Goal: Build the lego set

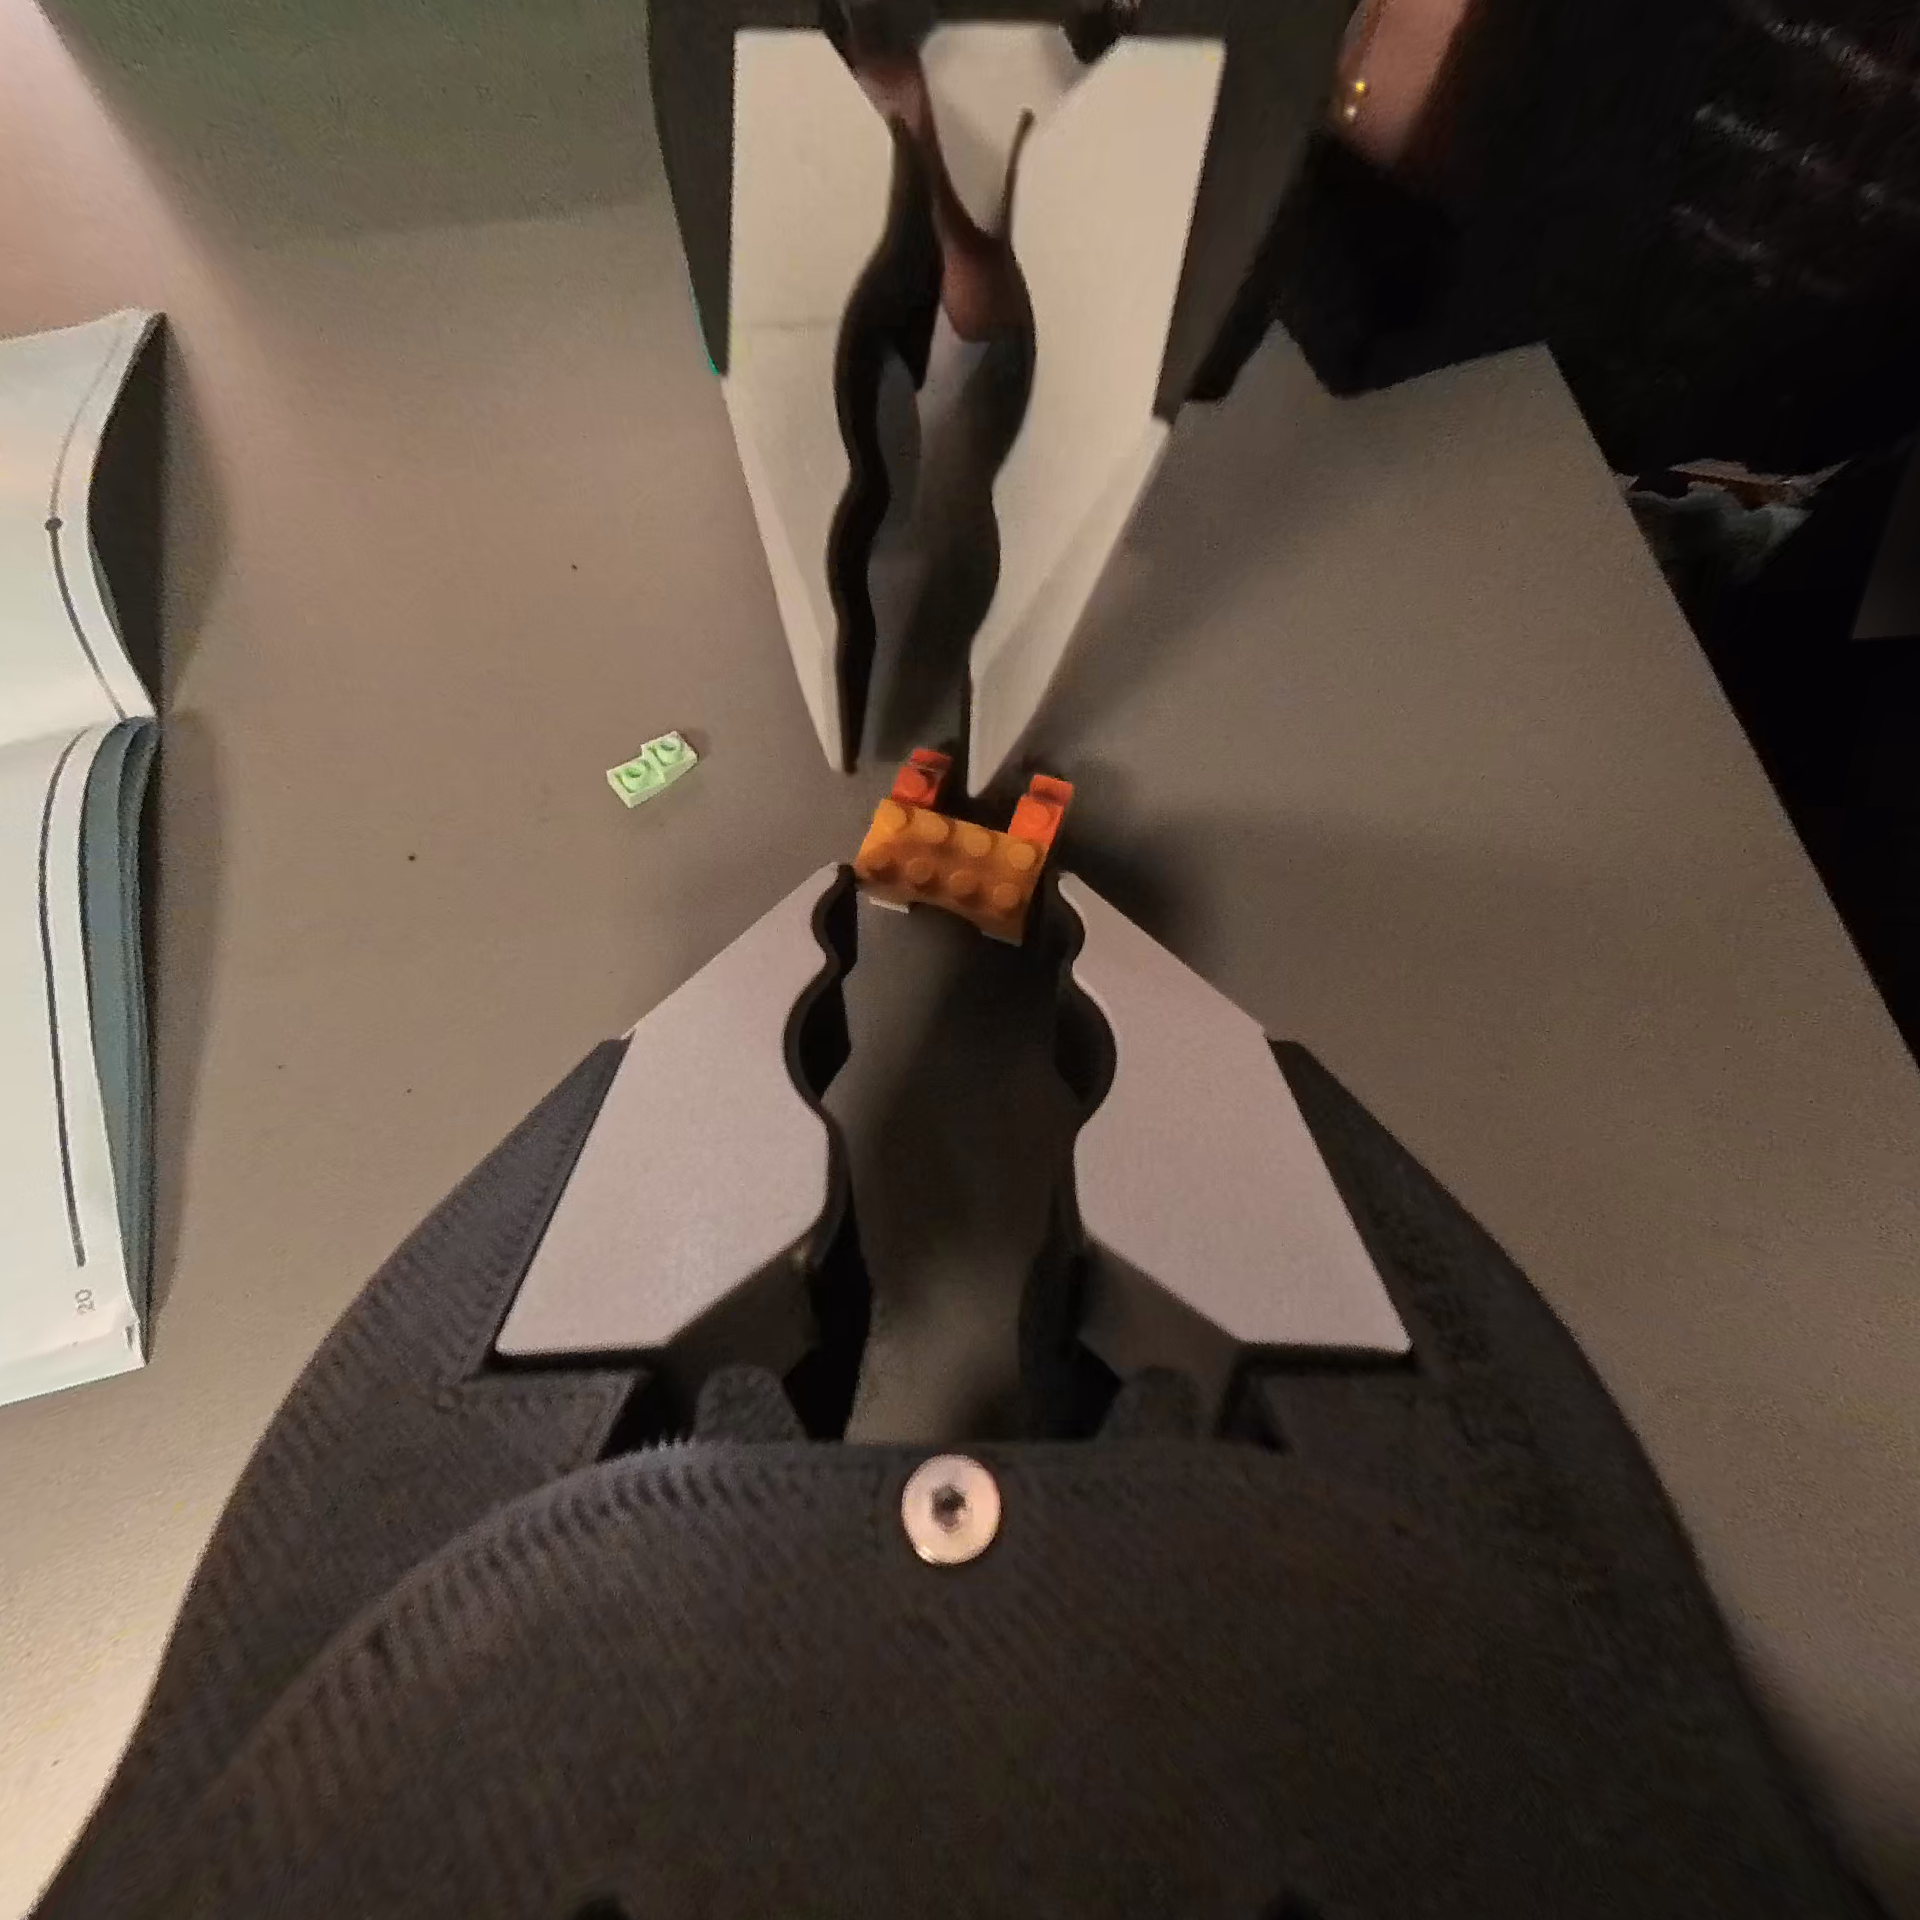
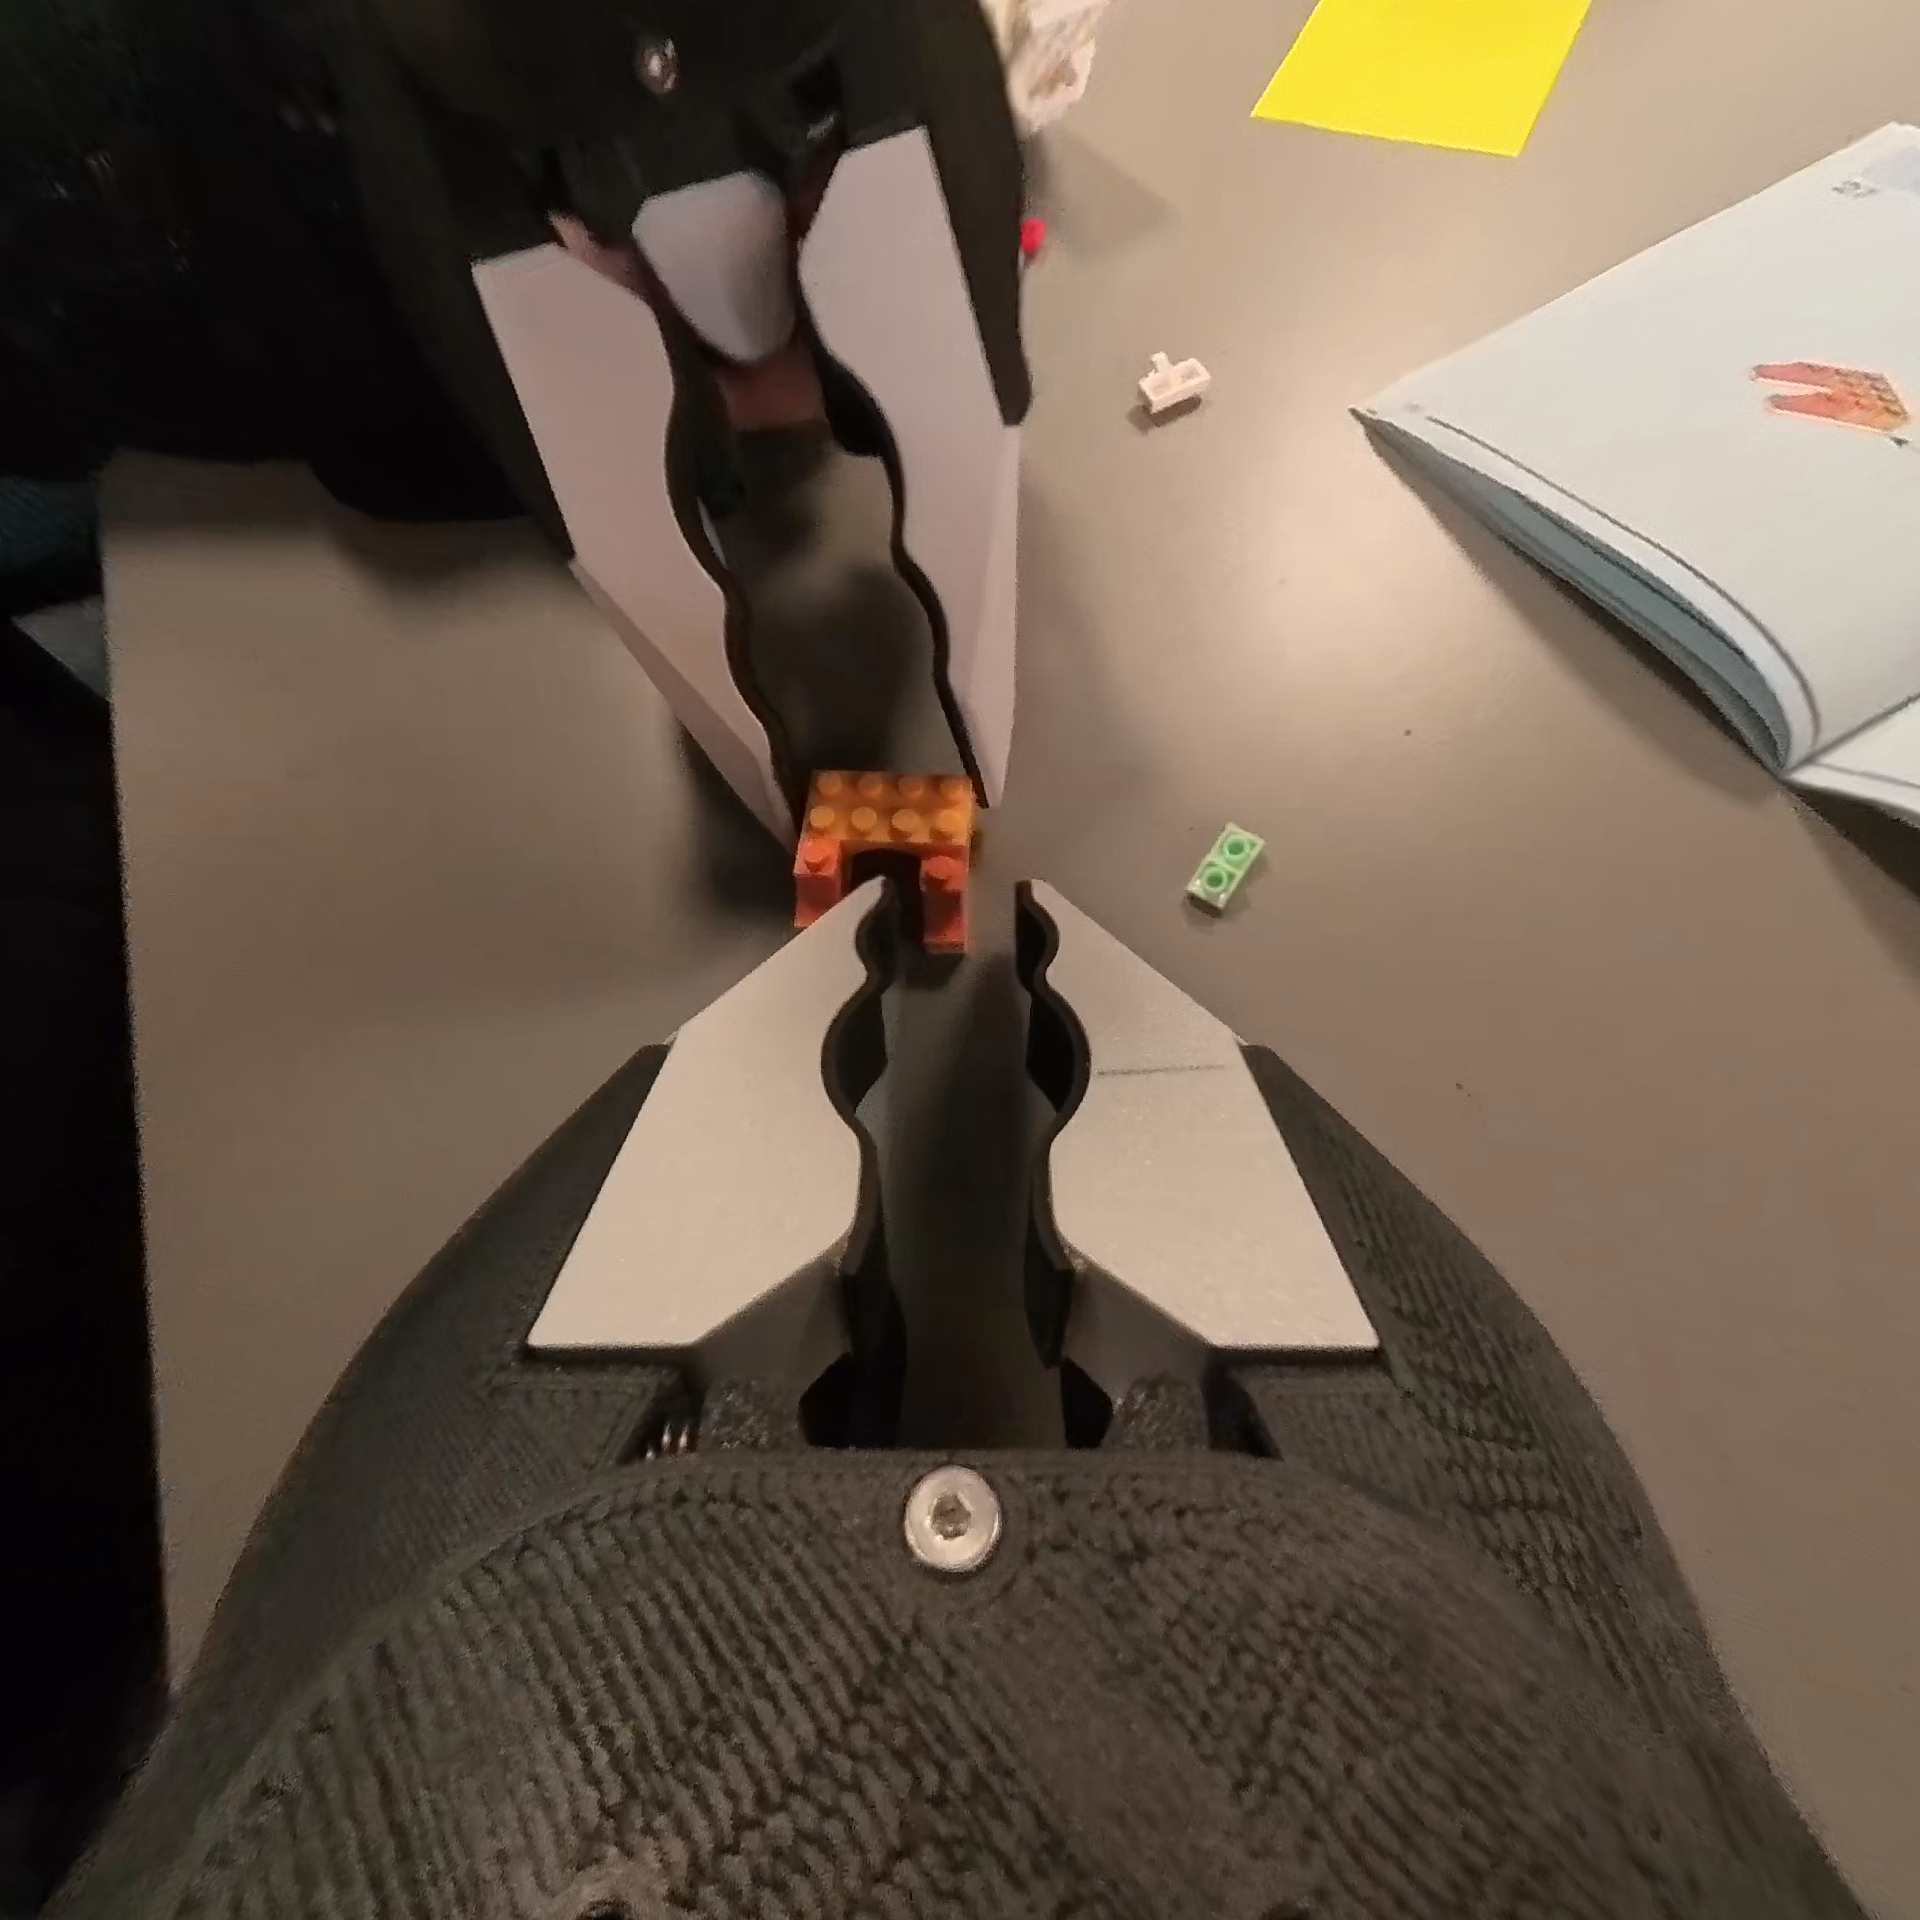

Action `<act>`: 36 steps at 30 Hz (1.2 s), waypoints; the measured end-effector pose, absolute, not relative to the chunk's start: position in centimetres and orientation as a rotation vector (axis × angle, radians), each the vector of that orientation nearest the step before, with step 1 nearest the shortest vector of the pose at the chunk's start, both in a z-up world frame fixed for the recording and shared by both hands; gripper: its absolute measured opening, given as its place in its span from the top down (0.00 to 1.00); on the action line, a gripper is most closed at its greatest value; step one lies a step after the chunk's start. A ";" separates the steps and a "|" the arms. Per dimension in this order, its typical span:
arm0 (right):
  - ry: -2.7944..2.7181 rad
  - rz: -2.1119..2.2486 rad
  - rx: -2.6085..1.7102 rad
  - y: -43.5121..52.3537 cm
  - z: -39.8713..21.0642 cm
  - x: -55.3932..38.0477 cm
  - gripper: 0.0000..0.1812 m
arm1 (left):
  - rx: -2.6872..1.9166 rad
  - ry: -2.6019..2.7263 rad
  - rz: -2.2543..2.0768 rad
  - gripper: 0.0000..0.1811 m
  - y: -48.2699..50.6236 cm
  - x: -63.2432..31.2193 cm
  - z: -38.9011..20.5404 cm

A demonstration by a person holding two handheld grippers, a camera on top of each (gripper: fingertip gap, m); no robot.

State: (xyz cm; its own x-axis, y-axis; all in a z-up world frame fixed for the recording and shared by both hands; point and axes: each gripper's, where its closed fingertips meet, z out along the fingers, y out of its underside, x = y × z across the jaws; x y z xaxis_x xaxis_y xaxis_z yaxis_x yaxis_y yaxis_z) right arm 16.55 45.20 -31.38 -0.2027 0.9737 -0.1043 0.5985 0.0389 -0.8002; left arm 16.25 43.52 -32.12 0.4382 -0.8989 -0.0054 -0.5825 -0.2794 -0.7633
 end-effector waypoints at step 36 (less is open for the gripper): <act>-1.612 1.485 -1.518 41.9 -26.7 14.8 0.95 | -1.251 1.358 0.228 0.76 41.5 16.0 -26.9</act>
